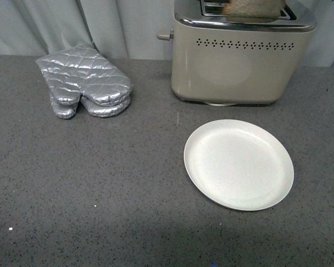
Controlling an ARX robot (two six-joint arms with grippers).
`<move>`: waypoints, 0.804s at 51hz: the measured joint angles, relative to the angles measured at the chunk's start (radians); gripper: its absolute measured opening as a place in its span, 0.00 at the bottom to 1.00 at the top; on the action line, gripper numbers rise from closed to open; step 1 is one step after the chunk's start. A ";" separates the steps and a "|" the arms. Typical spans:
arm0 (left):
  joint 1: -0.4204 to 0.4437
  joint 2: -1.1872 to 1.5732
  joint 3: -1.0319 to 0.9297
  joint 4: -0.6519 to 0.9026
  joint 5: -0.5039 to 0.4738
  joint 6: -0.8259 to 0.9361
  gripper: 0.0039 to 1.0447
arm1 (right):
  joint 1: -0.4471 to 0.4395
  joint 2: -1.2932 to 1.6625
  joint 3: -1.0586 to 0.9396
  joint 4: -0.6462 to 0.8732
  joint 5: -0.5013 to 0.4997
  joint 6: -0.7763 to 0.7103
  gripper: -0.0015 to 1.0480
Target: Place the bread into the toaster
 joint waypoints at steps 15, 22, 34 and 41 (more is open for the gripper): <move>0.000 0.000 0.000 0.000 0.000 0.000 0.94 | -0.002 -0.282 -0.319 0.297 0.054 -0.458 0.92; 0.000 0.000 0.000 0.000 0.000 0.000 0.94 | 0.006 -0.441 -0.536 0.546 0.177 -0.708 0.90; 0.000 0.000 0.000 0.000 0.000 0.000 0.94 | 0.022 -0.824 -1.045 0.929 0.176 -1.358 0.91; 0.000 0.000 0.000 0.000 0.000 0.000 0.94 | 0.023 -1.090 -1.282 0.824 0.164 -1.479 0.91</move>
